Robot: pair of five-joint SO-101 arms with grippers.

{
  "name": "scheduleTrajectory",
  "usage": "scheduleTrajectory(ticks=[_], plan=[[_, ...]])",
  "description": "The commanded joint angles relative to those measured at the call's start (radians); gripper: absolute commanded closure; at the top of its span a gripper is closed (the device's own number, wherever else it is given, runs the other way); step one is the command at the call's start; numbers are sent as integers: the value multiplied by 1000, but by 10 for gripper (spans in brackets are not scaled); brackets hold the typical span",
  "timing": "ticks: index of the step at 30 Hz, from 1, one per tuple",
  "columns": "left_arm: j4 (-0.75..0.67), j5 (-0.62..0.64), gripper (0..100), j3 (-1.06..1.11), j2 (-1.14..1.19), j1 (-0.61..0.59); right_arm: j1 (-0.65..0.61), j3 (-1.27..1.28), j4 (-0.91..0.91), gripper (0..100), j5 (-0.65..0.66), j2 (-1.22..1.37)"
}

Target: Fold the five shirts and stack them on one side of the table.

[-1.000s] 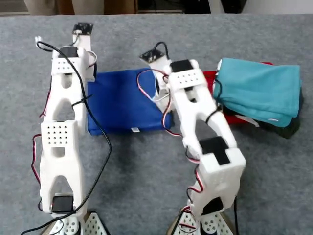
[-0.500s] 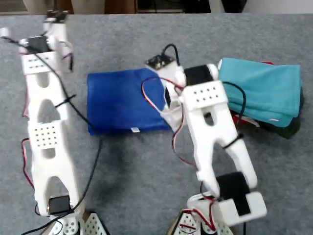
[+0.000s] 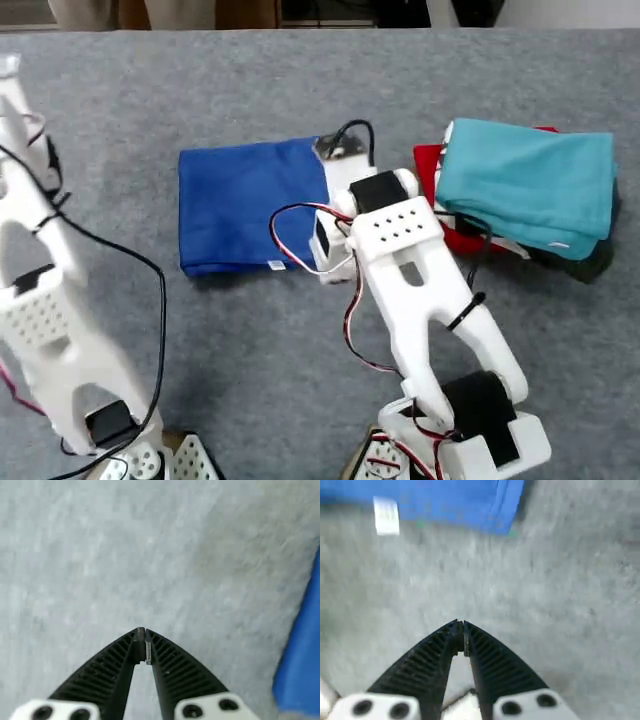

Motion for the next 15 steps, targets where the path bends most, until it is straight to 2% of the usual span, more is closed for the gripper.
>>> scheduleTrajectory(ticks=[1, 5, 8, 10, 15], plan=[[2, 3, 982, 262, -206, -83, -8, -2, -127, 851, -55, -7], [-91, -8, 982, 560, -374, -181, -8, -4, -255, 623, -143, 81], [-112, -75, 982, 756, -533, -218, -35, -5, -327, 497, -196, 150], [-164, -101, 982, 898, -639, -229, -67, -5, -368, 459, -235, 180], [-359, -150, 982, 1310, -926, -224, -99, -27, -468, 457, -325, 252]])
